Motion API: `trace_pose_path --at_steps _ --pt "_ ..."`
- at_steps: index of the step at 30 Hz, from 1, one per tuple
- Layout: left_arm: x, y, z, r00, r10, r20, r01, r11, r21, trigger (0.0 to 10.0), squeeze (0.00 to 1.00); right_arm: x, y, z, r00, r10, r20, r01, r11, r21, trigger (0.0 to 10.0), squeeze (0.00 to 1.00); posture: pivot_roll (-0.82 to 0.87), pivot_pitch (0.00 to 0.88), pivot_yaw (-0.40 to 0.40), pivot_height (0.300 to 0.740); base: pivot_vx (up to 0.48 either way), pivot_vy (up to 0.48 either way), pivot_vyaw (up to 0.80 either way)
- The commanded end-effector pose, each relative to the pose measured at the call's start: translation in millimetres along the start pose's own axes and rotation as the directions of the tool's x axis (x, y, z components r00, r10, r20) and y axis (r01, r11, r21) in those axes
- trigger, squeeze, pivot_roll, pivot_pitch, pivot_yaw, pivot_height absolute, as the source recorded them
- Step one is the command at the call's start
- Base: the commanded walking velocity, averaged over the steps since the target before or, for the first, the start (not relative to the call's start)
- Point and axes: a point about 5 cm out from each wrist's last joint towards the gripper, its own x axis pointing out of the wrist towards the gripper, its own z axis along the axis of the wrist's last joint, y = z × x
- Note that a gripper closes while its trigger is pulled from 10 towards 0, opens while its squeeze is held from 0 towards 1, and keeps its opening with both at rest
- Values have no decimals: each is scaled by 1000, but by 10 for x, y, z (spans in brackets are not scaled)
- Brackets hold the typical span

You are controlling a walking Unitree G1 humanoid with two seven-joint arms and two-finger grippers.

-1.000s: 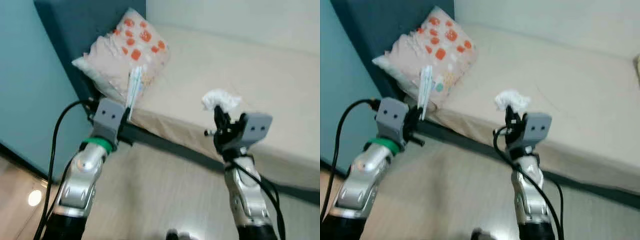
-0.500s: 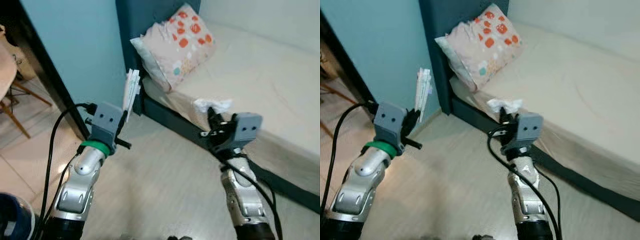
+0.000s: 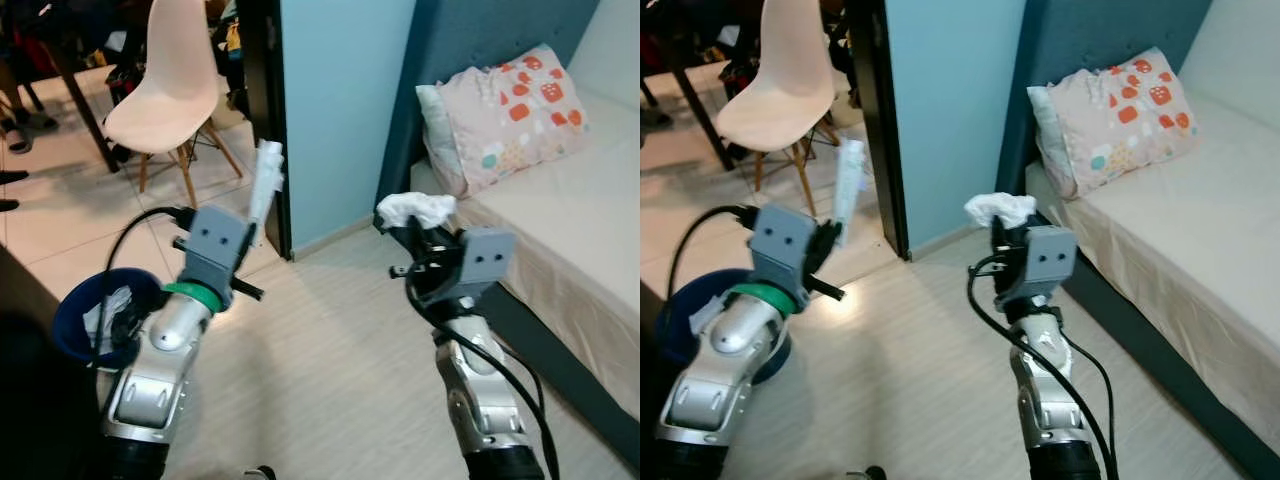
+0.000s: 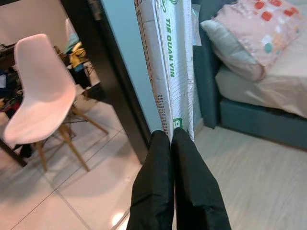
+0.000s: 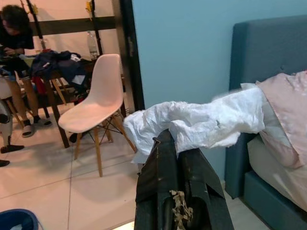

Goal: Clean up the room

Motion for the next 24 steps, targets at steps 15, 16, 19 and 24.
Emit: trace_pose_path --at_steps 15,16,19,24 --pt "-7 24 -51 999 26 -21 -25 999 24 10000 0 -26 27 -43 1000 10 -14 -9 1000 13 10000 0 102 88 49 740 153 0 738" --pt "-7 23 -55 999 26 -22 -25 999 26 10000 0 -27 27 -51 1000 0 -16 0 1000 27 10000 0 102 88 49 740 472 0 556" --pt "-10 25 -55 999 25 -23 -25 999 28 10000 0 -28 27 -55 1000 -9 -18 9 999 43 10000 0 104 93 52 740 472 0 185" --pt "-9 26 -60 999 26 -28 -25 999 32 10000 0 -32 15 -60 1000 -14 -21 15 999 46 10000 0 104 93 52 740 472 0 0"
